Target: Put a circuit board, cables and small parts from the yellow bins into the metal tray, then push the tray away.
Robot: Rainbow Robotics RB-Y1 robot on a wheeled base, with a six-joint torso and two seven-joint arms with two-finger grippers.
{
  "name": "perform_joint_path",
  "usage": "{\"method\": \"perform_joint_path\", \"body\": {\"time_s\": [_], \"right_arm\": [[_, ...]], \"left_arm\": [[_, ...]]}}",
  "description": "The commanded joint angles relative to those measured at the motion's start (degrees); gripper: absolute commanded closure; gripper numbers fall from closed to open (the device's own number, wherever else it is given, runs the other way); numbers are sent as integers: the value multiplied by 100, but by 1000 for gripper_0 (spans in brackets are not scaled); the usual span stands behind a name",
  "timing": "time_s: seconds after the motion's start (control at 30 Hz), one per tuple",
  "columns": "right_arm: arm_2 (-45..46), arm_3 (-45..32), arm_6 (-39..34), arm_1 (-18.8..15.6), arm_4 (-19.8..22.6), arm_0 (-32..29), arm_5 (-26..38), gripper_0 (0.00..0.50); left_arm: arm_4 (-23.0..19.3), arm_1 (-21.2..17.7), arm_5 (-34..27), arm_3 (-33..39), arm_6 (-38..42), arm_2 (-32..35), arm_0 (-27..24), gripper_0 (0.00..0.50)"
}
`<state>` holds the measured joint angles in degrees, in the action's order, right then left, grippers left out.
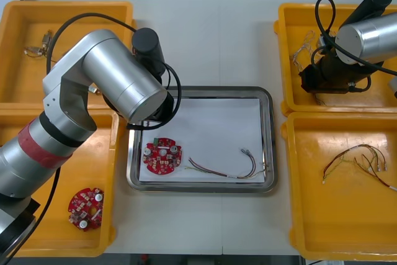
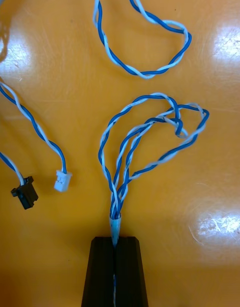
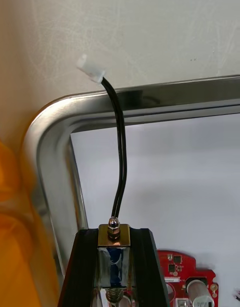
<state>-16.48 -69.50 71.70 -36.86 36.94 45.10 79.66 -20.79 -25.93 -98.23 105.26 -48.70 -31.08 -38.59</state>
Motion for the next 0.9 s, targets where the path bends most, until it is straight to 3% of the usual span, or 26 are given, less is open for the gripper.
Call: {"method": "perform_joint_path", "body": {"time_s": [0.03, 0.3, 0.6, 0.9], "right_arm": [[-118, -64, 248, 56, -20, -18, -38, 500], [-118, -363, 327, -138, -2, -10, 50, 500], [-66, -1215, 380, -472, 86, -10, 788, 500], [172, -1795, 459, -788, 657, -10, 1333, 500]], "left_arm": [[75, 202, 172, -120, 405, -170, 62, 500], [111, 255, 181, -155, 370, -179, 123, 500], [181, 255, 216, -164, 300, -179, 229, 500], [225, 255, 375, -173, 282, -214, 325, 500]]}}
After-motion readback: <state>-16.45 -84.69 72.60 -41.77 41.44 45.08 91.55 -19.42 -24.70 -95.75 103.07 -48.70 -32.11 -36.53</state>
